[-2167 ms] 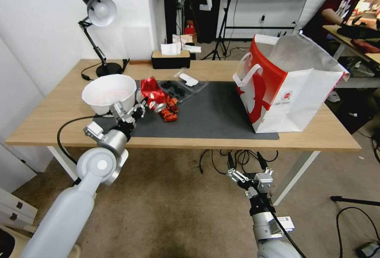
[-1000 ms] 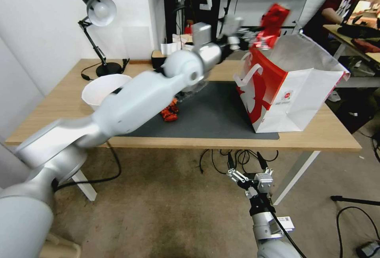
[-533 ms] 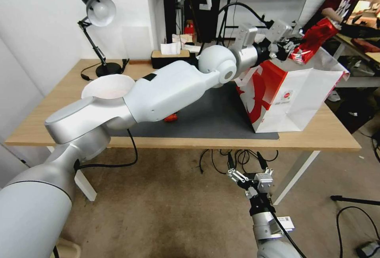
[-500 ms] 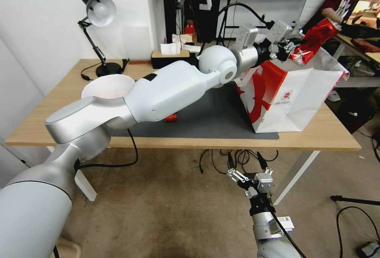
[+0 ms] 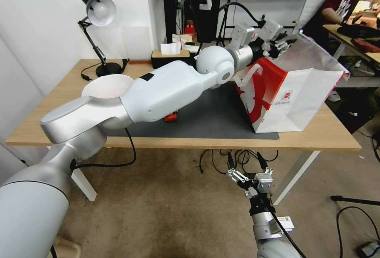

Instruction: Pick up the trash from the table and place it into the takeout bag.

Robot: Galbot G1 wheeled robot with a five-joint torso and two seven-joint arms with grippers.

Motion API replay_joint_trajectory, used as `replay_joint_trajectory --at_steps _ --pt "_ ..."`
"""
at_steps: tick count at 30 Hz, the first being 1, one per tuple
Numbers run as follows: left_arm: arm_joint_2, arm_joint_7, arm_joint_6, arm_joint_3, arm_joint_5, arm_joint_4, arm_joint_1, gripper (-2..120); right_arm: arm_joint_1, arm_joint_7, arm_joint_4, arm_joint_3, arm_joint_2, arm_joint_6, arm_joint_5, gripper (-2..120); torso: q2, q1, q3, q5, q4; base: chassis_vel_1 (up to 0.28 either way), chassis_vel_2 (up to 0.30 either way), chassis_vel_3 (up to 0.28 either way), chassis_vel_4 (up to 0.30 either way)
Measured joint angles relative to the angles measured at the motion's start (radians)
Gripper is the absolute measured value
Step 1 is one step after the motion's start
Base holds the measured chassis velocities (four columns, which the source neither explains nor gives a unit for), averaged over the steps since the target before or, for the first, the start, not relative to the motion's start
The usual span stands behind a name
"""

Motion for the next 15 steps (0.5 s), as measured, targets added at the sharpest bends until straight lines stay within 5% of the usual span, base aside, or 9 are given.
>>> replay_joint_trajectory --at_steps 6,9,13,15 --pt "0.123 -0.060 -0.042 -0.075 0.023 -0.122 0.126 70 0.000 0.000 0.000 0.000 0.000 0.000 0.000 100 0.000 0.000 0.000 -0.0003 0.0001 0.000 0.000 0.000 0.000" --pt "0.255 -0.060 -0.064 -0.199 0.089 -0.229 0.289 84 0.000 0.000 0.000 0.000 0.000 0.000 0.000 100 0.000 0.000 0.000 -0.0007 0.0004 0.000 0.000 0.000 0.000" --pt "0.353 -0.034 -0.070 -0.318 0.132 -0.336 0.436 95 0.000 0.000 0.000 0.000 0.000 0.000 0.000 100 0.000 0.000 0.000 -0.0006 0.0003 0.000 0.000 0.000 0.000" --pt "0.446 0.004 -0.074 -0.443 0.173 -0.425 0.593 99 0.000 0.000 0.000 0.000 0.000 0.000 0.000 100 0.000 0.000 0.000 -0.0005 0.0008 0.000 0.000 0.000 0.000"
